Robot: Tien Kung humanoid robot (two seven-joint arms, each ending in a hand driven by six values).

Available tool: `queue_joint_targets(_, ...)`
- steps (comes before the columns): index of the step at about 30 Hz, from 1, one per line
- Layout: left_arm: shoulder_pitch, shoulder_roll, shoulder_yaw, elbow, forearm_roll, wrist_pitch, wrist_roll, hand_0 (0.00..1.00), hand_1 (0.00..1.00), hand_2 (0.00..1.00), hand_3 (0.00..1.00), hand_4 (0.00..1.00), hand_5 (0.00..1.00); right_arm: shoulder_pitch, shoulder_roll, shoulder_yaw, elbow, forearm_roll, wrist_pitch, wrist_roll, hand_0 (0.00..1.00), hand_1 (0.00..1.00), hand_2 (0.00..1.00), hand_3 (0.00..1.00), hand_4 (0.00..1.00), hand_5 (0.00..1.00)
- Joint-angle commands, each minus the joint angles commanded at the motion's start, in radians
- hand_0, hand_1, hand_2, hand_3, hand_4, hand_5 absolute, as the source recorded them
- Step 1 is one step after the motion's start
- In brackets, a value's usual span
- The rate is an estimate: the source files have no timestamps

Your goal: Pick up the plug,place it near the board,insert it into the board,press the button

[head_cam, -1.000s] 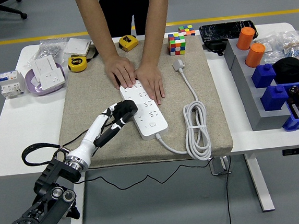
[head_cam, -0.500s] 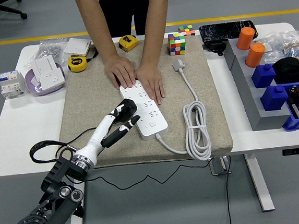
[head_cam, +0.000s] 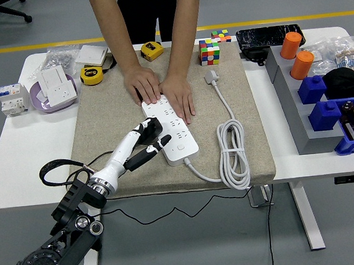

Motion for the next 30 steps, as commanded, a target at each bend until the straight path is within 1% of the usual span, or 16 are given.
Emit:
queue_joint_targets(16, -0.038, 0.0, 0.056, 0.011, 0.028, 0.0, 0.013, 0.998, 0.998, 0.998, 0.941, 0.998, 0.998, 0.003, 0.0, 0.003, 0.0, -0.002, 0.001, -0.001, 0.891, 0.751, 0.716, 0.661, 0.919, 0.484)
queue_joint_targets(25, -0.078, 0.005, 0.092, 0.025, 0.094, 0.006, 0.032, 0.998, 0.998, 0.998, 0.939, 0.998, 0.998, 0.006, -0.001, -0.005, 0.0, 0.005, 0.001, 0.001, 0.892, 0.751, 0.717, 0.66, 0.92, 0.485)
queue_joint_targets(30, -0.1, 0.01, 0.112, 0.027, 0.147, 0.007, 0.044, 0.998, 0.998, 0.998, 0.937, 0.998, 0.998, 0.004, -0.003, 0.001, 0.0, -0.003, 0.002, -0.002, 0.888, 0.751, 0.717, 0.661, 0.921, 0.486)
